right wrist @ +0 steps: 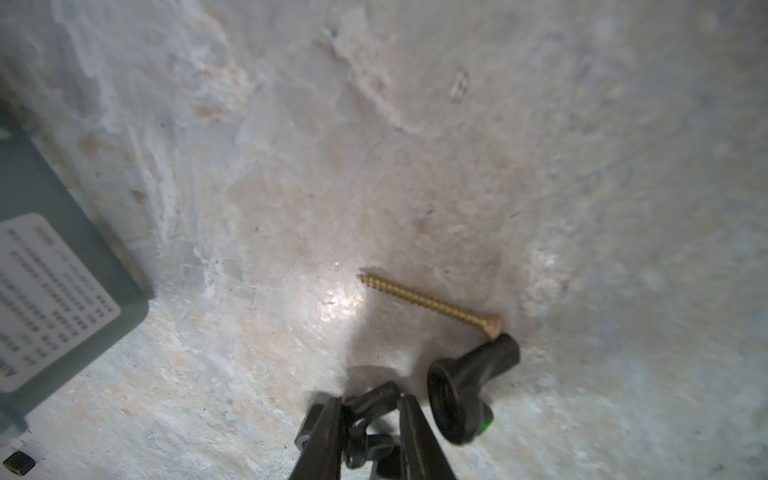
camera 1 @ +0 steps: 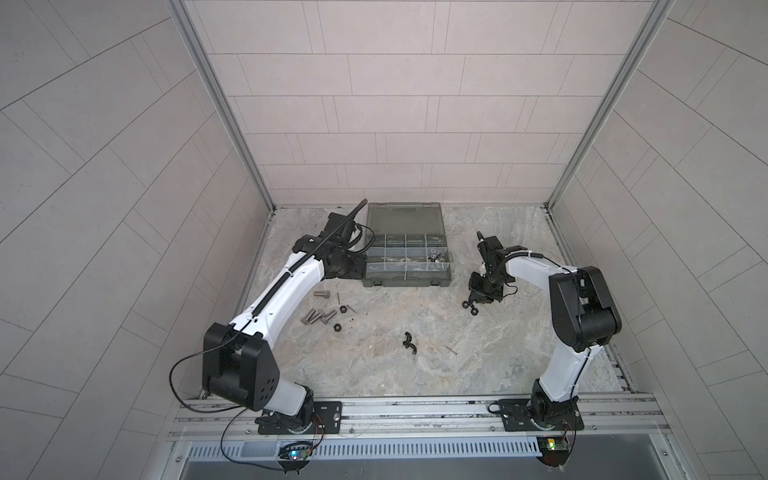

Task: Sort the screws and nuts into containers

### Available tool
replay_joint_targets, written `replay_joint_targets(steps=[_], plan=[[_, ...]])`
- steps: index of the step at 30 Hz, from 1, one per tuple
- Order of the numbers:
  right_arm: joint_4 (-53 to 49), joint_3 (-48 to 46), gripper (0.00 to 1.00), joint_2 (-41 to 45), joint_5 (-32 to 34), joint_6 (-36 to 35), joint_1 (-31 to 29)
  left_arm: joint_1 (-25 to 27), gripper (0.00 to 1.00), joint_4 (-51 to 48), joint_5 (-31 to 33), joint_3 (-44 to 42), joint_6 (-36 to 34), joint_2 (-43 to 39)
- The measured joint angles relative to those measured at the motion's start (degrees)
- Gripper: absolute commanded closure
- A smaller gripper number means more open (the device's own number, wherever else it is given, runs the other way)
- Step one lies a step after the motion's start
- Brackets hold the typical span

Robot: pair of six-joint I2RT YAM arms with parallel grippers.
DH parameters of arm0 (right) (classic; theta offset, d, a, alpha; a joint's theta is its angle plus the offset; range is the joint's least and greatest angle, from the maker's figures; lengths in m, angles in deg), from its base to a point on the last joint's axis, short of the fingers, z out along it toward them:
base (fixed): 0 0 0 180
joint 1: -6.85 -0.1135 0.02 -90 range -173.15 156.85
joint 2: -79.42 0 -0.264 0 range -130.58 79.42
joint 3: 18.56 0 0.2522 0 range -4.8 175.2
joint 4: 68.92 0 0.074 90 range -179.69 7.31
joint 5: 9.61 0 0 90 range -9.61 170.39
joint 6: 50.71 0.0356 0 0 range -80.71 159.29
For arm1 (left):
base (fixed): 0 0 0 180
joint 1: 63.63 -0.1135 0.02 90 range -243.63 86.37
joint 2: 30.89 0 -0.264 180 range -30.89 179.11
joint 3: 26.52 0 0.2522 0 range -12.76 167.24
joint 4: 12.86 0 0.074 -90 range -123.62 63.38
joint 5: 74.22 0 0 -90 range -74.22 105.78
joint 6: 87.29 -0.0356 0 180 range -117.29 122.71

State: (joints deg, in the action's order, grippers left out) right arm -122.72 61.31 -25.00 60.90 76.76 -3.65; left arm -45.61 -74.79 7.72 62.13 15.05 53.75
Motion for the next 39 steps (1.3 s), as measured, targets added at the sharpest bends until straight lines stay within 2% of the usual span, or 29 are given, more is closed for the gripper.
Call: replay_joint_targets(steps=[24,39], plan=[[-1.95,0.96,0.93,0.39,1.88,-0.11,-2.05,0.0,0.34,-0.59,0.37,-0.04,-0.37,-0.46],[-5.57,1.81,0.92,0.28,3.43,-2.51,-2.67,0.0,0.35,-0.11,-0.2,-1.31,-0.35,-0.81]])
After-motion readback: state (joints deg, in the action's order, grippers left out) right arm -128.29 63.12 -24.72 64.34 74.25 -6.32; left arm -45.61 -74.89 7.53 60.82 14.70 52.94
